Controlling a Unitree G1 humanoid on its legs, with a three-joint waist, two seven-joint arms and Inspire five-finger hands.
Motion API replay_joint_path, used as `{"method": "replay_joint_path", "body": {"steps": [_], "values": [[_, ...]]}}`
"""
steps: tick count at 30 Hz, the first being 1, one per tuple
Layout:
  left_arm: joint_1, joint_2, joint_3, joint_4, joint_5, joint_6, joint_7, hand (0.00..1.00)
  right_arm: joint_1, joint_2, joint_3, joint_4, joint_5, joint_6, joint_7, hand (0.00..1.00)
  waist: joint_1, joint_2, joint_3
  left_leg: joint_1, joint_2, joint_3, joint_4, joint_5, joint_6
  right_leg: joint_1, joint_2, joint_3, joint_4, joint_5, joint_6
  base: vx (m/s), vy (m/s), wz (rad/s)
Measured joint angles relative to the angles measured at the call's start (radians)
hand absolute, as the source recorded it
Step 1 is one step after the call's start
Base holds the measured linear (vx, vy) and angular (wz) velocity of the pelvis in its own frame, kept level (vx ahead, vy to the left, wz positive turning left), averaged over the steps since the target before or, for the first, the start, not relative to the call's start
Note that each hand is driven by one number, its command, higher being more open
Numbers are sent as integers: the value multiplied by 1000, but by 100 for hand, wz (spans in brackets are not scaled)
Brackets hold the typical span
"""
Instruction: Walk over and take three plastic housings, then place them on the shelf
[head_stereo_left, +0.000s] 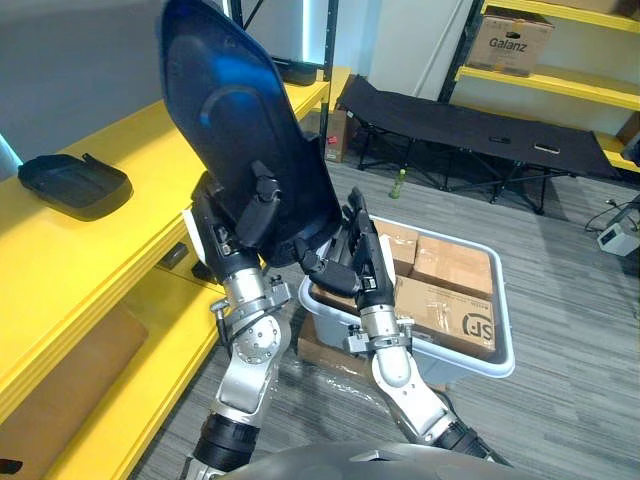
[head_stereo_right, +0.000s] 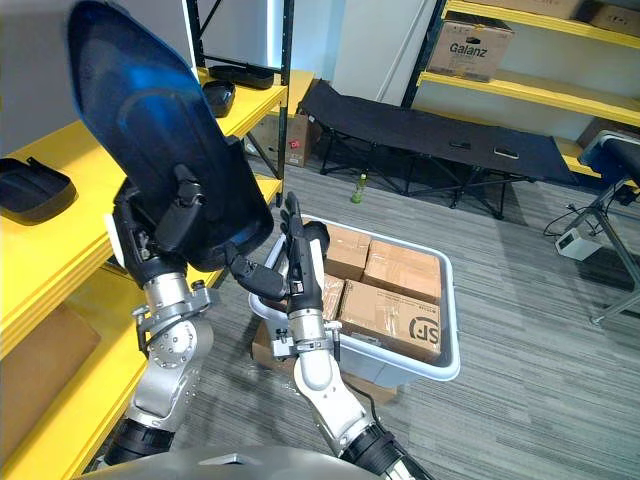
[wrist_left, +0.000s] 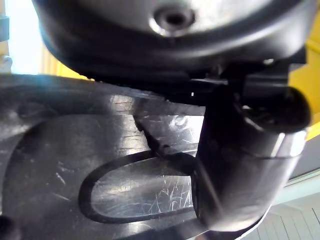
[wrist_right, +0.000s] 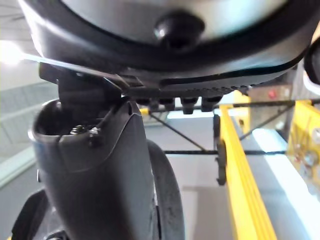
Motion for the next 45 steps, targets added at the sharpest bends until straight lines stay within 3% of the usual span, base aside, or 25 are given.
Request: {"method": "replay_joint_path", "body": {"steps": [2, 5, 9, 14, 21, 28, 33, 38, 42, 45], "values": [[31, -3, 58, -56, 84, 6, 14, 0, 57, -28, -38, -12, 226, 60, 238, 100, -1, 1, 0, -2, 0, 0, 4, -10, 0, 0, 0, 0, 0, -1, 0, 0, 0, 0], [64, 0, 139, -100, 196, 3, 43, 0, 137, -60, -122, -20, 415, 127, 459, 100, 1, 4, 3, -3, 0, 1, 12, -20, 0, 2, 0, 0, 0, -3, 4, 0, 0, 0], [116, 5, 204, -109, 215, -17, 32, 0, 205, -45, -290, -104, 454, 128, 544, 100, -5, 8, 5, -5, 1, 6, 12, -23, -1, -2, 0, 4, 0, -3, 6, 1, 9, -2], [203, 4, 223, -108, 113, -36, -89, 0, 237, -2, -480, -148, 447, 96, 547, 100, -32, 10, 6, -8, 2, 25, 14, -30, 0, -19, 1, 21, 0, -4, 6, -7, 17, -9], [229, 0, 249, -108, 113, -41, -152, 0, 258, 9, -487, -142, 440, 132, 564, 100, -42, 40, 26, -22, 4, 32, 31, -38, 2, -24, 1, 31, 0, 0, 11, 0, 14, -5], [267, -14, 295, -132, 109, -44, -152, 0, 134, 52, -405, 7, 329, 149, 349, 100, 17, 52, 36, -70, -3, -69, 48, -33, 4, 13, 1, -90, 0, -5, 13, -9, 4, 38], [383, -45, 400, -232, 67, -49, -179, 0, 108, 59, -348, 30, 287, 155, 324, 100, 82, 53, 45, -90, -15, -164, 48, -27, 8, 63, 1, -193, 0, -33, 24, -4, -10, 57], [449, -55, 486, -235, -62, -107, -220, 0, -5, 36, -292, 94, 255, 155, 326, 100, 145, 58, 49, -95, -20, -194, 53, -22, 1, 79, 0, -219, 12, -49, 26, 1, 0, 23], [472, -77, 493, -273, -132, -118, -261, 0, -17, 32, -266, 102, 248, 169, 337, 100, 155, 56, 58, -146, -25, -207, 144, -57, 15, 87, -2, -253, 48, -77, 24, 25, 6, 23], [456, -77, 465, -273, -158, -125, -327, 0, -4, 26, -281, 102, 247, 170, 323, 100, 135, 51, 60, -209, -39, -157, 167, -26, 42, 90, -19, -336, 73, -93, 30, 2, 5, 79]]}}
